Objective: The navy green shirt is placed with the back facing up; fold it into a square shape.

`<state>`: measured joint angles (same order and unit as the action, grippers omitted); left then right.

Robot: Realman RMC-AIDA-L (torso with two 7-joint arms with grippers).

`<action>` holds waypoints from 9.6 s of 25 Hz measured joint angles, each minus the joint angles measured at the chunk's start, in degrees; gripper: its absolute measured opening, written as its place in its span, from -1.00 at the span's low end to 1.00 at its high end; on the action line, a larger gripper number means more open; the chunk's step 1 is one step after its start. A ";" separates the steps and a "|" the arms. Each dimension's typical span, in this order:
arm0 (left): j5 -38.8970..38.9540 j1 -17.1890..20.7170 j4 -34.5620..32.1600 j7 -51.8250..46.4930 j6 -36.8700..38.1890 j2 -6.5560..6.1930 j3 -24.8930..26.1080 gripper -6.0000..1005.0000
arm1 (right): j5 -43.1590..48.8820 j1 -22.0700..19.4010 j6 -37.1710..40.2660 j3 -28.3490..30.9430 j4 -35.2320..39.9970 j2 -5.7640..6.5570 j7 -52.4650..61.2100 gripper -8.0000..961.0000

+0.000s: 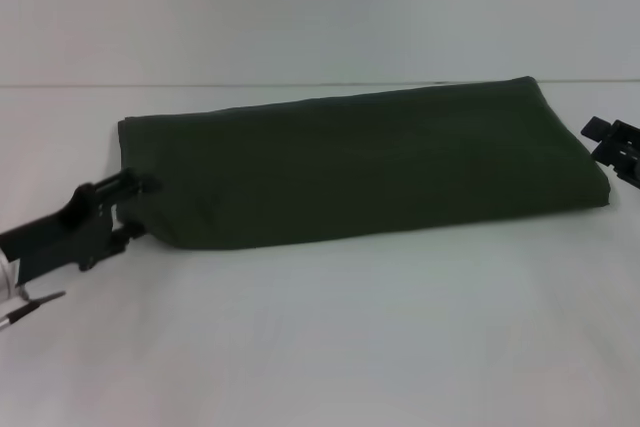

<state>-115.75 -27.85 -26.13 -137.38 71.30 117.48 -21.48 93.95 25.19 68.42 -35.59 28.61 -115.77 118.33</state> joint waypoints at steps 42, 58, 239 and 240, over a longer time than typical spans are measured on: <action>-5.90 -5.69 3.68 -4.26 -14.87 -0.30 -1.20 0.58 | 0.04 0.07 -1.22 1.50 -1.28 0.55 -0.20 0.18; -4.61 -5.99 2.98 0.73 -15.35 0.66 -0.75 0.09 | -0.01 -0.17 -1.67 1.99 -1.28 0.55 0.21 0.18; -1.54 -8.05 -0.97 -4.51 -11.34 6.10 -21.36 0.34 | -8.86 -2.99 20.34 14.75 1.77 6.00 -2.04 0.97; -1.55 -8.11 -0.97 -4.43 -11.34 6.12 -21.38 0.27 | -8.87 -2.94 20.32 14.76 1.75 6.00 -2.04 0.97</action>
<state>-117.30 -35.96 -27.10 -141.81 59.96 123.59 -42.86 85.08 22.25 88.74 -20.83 30.36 -109.77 116.29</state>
